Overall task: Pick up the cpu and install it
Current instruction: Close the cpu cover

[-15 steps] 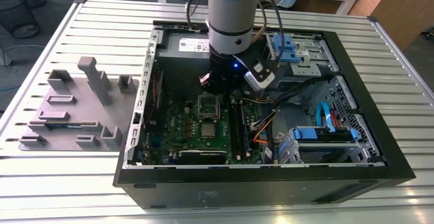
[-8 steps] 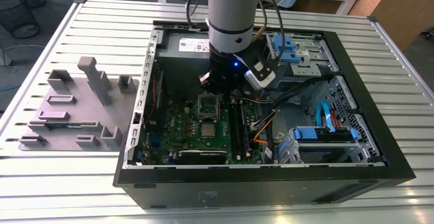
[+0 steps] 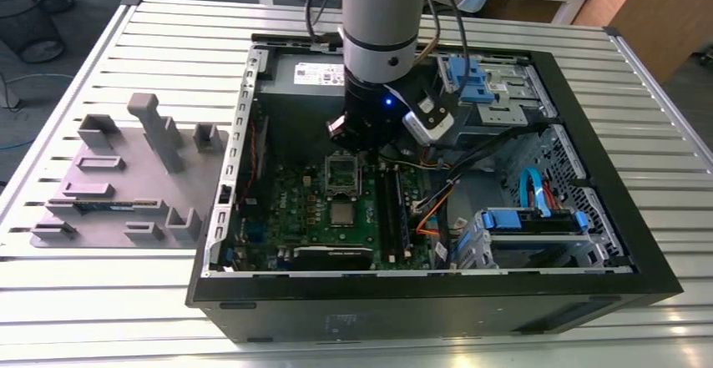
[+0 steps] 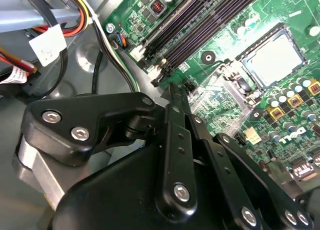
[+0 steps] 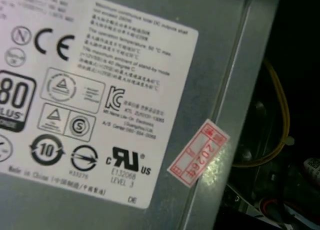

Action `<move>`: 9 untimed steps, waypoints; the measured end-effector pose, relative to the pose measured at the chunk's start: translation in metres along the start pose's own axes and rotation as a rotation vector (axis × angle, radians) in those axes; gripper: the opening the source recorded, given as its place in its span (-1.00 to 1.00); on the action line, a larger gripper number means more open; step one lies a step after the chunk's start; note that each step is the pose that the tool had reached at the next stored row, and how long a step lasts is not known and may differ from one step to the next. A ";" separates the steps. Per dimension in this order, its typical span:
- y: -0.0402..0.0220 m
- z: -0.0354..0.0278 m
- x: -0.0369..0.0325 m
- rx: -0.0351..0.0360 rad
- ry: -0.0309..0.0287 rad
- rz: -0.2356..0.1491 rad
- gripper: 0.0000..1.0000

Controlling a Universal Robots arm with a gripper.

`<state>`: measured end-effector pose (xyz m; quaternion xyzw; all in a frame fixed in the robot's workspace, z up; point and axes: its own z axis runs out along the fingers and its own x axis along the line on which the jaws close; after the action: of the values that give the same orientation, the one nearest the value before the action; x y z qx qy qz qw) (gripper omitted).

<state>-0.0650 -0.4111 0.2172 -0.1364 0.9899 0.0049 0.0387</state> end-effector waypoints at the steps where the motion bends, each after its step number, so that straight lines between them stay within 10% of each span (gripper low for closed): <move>1: -0.0001 -0.0009 -0.0001 0.0000 0.0000 0.000 -0.79; 9: -0.0002 -0.0013 -0.0001 -0.0011 0.0001 -0.019 -0.79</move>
<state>-0.0649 -0.4112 0.2185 -0.1455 0.9886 0.0051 0.0386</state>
